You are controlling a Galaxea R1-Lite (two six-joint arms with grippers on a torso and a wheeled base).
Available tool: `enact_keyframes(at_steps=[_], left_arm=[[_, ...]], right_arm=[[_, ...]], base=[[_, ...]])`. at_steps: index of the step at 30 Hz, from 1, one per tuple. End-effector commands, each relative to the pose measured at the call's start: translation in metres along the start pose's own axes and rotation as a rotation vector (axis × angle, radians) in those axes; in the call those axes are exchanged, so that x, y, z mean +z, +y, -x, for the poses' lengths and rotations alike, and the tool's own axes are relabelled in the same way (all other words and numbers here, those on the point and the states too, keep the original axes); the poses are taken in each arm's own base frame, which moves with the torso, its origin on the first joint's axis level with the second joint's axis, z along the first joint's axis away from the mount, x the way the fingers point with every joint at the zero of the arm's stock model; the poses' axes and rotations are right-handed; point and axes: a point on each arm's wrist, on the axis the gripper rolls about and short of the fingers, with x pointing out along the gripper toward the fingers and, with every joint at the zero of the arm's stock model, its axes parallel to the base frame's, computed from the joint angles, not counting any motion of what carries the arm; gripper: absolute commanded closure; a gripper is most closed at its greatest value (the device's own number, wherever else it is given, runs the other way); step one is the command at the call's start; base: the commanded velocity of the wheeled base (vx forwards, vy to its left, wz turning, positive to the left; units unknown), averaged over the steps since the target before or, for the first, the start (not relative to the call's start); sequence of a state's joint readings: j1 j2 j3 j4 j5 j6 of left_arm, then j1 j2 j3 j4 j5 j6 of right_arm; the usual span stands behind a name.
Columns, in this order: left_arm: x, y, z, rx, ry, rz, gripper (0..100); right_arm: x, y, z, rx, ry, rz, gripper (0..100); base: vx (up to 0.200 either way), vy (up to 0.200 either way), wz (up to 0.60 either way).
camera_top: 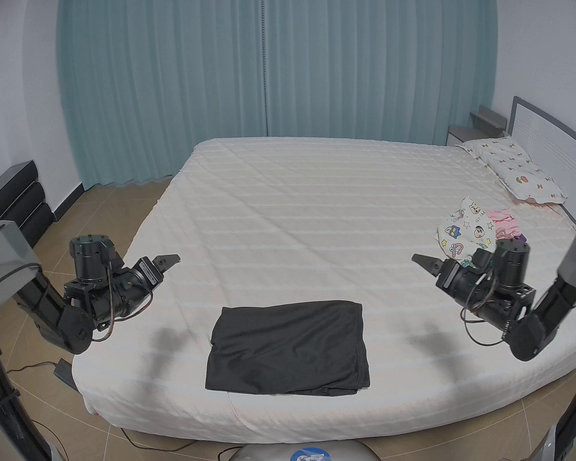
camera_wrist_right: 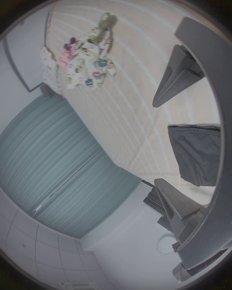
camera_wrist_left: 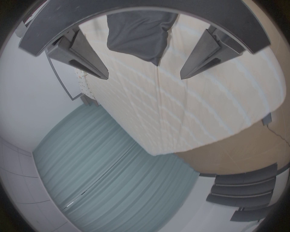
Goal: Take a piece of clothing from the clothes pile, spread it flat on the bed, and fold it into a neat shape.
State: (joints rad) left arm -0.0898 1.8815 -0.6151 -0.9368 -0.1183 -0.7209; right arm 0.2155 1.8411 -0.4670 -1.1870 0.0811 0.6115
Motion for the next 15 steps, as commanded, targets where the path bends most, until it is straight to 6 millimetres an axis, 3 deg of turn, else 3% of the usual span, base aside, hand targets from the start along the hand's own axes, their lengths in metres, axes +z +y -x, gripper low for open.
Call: enact_keyframes(at_steps=[1, 2, 12, 15], left_arm=[[0.030, -0.029, 0.081, -0.064, -0.181, -0.088, 0], [0.030, -0.030, 0.085, -0.063, -0.183, -0.096, 0], [0.041, -0.057, 0.193, -0.111, -0.287, -0.205, 0], [0.041, -0.059, 0.204, -0.114, -0.302, -0.236, 0]], right_arm=[[0.033, 0.023, 0.102, 0.053, -0.178, 0.180, 0], [0.034, 0.023, 0.106, 0.049, -0.179, 0.188, 0], [0.048, 0.043, 0.201, 0.025, -0.233, 0.307, 0], [0.050, 0.047, 0.212, 0.028, -0.245, 0.328, 0]], base=[[0.000, 0.000, 0.00], [0.000, 0.000, 0.00], [0.000, 0.000, 0.00], [0.000, 0.000, 0.00]])
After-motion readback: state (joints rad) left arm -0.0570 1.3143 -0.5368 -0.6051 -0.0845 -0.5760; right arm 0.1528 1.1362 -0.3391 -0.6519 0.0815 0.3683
